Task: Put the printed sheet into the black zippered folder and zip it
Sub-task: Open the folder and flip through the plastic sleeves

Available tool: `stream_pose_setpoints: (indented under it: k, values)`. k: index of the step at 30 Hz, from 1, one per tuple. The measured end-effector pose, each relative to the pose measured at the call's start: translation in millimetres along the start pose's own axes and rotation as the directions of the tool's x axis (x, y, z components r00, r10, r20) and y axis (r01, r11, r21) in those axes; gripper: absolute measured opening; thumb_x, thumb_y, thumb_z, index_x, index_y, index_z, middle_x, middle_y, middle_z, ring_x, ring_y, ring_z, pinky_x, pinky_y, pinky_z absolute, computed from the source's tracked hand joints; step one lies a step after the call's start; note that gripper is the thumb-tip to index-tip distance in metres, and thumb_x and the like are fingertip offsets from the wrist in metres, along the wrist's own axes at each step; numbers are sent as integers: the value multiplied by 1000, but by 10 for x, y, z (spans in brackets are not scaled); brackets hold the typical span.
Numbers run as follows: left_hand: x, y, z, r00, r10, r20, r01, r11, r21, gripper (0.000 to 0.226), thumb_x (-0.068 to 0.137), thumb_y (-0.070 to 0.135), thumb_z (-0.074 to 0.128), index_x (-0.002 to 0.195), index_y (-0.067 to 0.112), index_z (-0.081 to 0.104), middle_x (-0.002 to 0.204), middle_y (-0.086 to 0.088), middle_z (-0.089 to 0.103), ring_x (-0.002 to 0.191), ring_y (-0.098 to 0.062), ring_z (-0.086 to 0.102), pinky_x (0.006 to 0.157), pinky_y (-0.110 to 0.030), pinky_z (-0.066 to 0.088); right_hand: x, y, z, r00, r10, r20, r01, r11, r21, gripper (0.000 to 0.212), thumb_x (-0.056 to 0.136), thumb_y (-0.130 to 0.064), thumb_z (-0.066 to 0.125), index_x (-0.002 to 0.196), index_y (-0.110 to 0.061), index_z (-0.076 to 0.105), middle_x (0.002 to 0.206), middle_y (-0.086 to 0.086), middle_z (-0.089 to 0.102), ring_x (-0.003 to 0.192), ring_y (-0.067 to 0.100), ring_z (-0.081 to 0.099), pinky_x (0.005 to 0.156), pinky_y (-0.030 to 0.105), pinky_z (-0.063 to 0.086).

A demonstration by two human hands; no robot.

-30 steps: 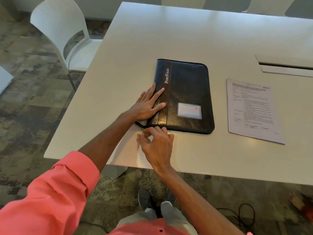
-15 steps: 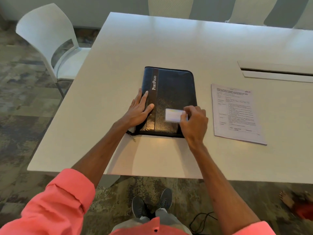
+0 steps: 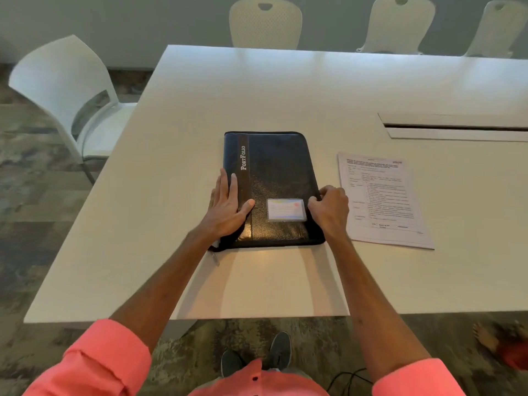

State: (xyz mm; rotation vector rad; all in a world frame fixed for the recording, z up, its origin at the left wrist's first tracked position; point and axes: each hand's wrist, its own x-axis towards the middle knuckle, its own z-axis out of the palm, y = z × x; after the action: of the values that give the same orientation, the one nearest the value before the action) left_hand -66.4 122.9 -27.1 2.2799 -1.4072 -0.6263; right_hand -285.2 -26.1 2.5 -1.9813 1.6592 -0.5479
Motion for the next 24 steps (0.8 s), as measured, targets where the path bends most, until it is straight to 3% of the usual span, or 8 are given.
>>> stream_pose_setpoints:
  k: [3, 8, 12, 16, 19, 21, 24]
  values:
    - [51, 8, -9, 998, 55, -38, -52, 996, 68, 94, 110, 63, 38, 171, 15, -15, 170, 1, -44, 160, -19, -34, 132, -45, -14, 96, 1, -72, 998, 47, 38, -49, 997, 63, 20, 95, -17, 73, 111, -7, 79, 105, 8, 76, 91, 20, 64, 81, 31, 47]
    - [159, 87, -15, 1000, 23, -10, -22, 998, 59, 91, 111, 62, 33, 170, 12, -16, 174, -2, -36, 162, -20, -30, 134, -47, -10, 166, -30, -113, 992, 80, 98, -92, 989, 119, 20, 98, -20, 73, 112, -8, 79, 103, 6, 76, 98, 22, 72, 82, 33, 52]
    - [175, 150, 0, 1000, -21, -16, 22, 998, 66, 90, 112, 62, 30, 170, 11, -15, 177, -5, -30, 163, -21, -29, 134, -47, -11, 232, -51, -153, 983, 137, 119, -157, 970, 187, 20, 94, -22, 75, 111, -11, 79, 105, 5, 77, 101, 23, 71, 92, 39, 59]
    - [174, 223, -90, 997, -71, -5, 71, 997, 0, 91, 111, 65, 28, 171, 9, -12, 179, -6, -23, 164, -20, -26, 133, -42, -10, 314, -170, -289, 957, 168, 236, -264, 842, 471, 8, 91, -21, 79, 94, -13, 79, 95, 8, 78, 102, 27, 75, 87, 38, 62]
    - [160, 312, -202, 994, -72, -86, 71, 997, -23, 87, 111, 64, 27, 172, 8, -2, 180, -7, -15, 165, -20, -22, 134, -41, -9, 308, -413, -552, 931, 93, 352, -323, 658, 680, 9, 91, -16, 81, 96, -10, 80, 100, 8, 82, 106, 28, 77, 87, 36, 61]
    - [156, 408, -331, 989, -45, -141, 38, 998, -53, 83, 112, 62, 28, 173, 11, 4, 181, -8, -6, 167, -21, -13, 135, -42, -5, 275, -627, -688, 934, -6, 358, -272, 638, 720, 11, 92, -19, 81, 98, -11, 82, 98, 3, 84, 101, 25, 78, 88, 35, 62]
    - [137, 608, -632, 978, -11, -207, -25, 985, -170, 78, 111, 63, 32, 173, 18, 13, 181, -5, 11, 167, -23, 9, 135, -44, 10, 166, -986, -752, 927, -141, 347, -197, 603, 773, 18, 97, -27, 75, 94, -12, 83, 88, 2, 82, 84, 21, 76, 79, 36, 58]
